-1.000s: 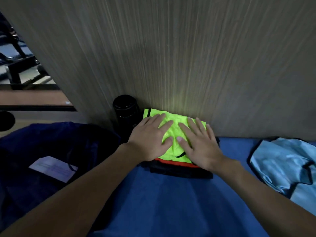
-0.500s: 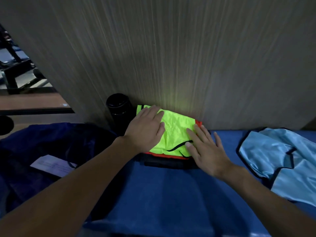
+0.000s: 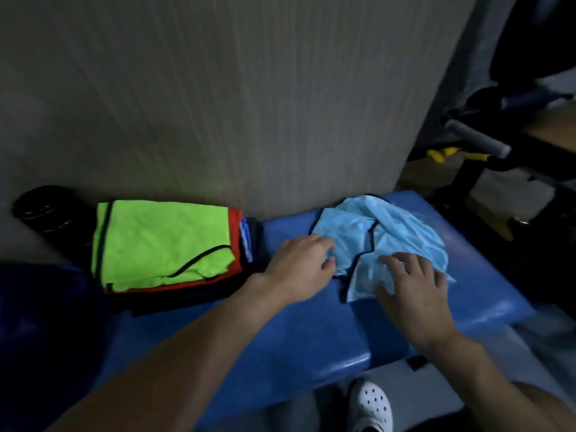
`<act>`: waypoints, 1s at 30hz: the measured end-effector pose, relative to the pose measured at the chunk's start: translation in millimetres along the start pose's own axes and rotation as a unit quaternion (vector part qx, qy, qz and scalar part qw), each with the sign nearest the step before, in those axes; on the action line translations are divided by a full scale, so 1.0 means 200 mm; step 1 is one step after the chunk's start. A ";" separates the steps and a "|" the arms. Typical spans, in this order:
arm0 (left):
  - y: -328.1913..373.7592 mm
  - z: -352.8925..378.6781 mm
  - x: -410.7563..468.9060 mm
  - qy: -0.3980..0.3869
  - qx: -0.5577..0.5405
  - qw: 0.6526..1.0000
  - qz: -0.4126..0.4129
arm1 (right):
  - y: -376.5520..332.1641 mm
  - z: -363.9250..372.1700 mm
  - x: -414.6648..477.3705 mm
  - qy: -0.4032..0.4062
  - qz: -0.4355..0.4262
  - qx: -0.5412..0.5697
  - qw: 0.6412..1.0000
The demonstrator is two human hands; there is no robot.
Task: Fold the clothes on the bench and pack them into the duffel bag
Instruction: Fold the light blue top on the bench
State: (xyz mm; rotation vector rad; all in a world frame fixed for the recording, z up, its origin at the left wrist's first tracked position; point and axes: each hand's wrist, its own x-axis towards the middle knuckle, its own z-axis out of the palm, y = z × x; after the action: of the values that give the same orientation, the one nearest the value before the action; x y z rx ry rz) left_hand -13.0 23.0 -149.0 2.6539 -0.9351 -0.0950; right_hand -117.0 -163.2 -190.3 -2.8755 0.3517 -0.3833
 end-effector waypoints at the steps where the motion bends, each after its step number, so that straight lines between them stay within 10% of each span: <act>1: 0.05 0.04 0.03 -0.011 -0.020 1.000 0.004 | 0.05 0.00 -0.01 -0.010 0.023 -0.010 1.000; 12: 0.22 0.28 0.12 -0.013 -0.049 0.998 -0.022 | 0.22 0.03 0.05 0.017 0.036 0.053 0.998; 16: 0.21 0.24 0.10 -0.024 -0.254 0.967 -0.011 | 0.21 -0.07 0.08 0.089 0.058 0.304 0.947; 21: 0.28 0.18 0.10 0.031 -0.235 0.971 -0.016 | 0.18 -0.37 0.14 0.143 0.102 0.457 0.872; 30: 0.45 0.05 -0.03 -0.005 -0.253 0.967 0.036 | 0.07 -0.74 0.04 0.132 0.098 0.500 0.850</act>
State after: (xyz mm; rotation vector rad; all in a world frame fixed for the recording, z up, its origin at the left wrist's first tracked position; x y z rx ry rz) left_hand -73.1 -41.7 -129.1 2.1482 -0.8713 -0.2892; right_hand -154.0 -205.5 -53.2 -1.7483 0.3443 -0.6755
